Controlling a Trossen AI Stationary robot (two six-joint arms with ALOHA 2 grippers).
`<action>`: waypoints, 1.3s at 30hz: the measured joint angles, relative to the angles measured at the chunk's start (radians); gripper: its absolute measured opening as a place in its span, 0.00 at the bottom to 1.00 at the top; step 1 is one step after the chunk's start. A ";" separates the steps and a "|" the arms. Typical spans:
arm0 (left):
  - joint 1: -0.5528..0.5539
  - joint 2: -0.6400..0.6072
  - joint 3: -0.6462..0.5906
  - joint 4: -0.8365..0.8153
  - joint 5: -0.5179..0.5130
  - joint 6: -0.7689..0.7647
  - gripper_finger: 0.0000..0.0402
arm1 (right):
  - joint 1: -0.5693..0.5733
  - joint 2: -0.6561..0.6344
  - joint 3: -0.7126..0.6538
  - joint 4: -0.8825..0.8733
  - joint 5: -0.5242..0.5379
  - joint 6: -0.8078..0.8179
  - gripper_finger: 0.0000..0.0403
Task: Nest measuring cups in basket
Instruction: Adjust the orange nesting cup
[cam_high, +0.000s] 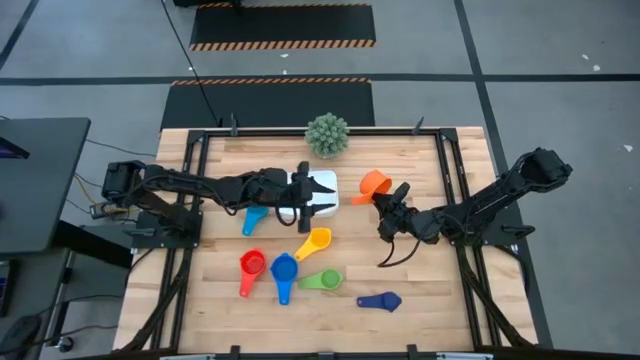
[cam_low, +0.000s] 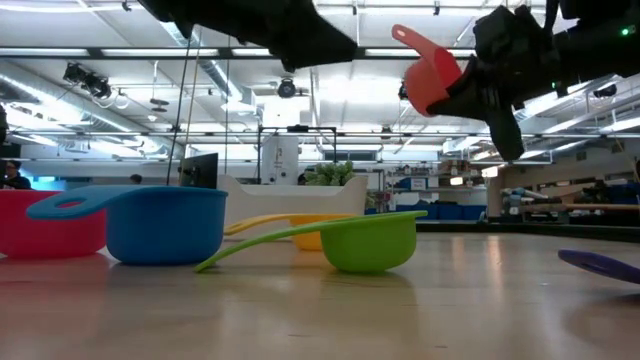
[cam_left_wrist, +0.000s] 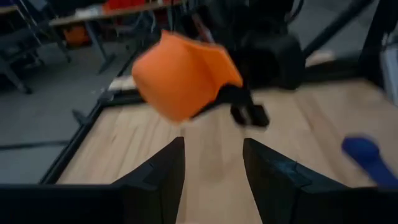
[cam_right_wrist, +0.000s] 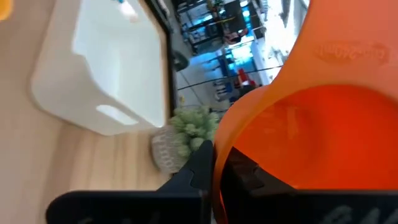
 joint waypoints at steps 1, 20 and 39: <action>0.000 -0.006 0.000 -0.021 -0.006 0.011 0.42 | 0.000 0.000 0.000 -0.013 -0.004 0.023 0.05; -0.001 -0.065 0.000 -0.203 -0.127 0.025 0.42 | -0.075 0.000 0.244 -0.679 -0.317 0.542 0.04; -0.053 -0.065 0.000 -0.513 -0.111 -0.036 0.42 | -0.178 0.000 0.466 -1.272 -0.769 1.113 0.04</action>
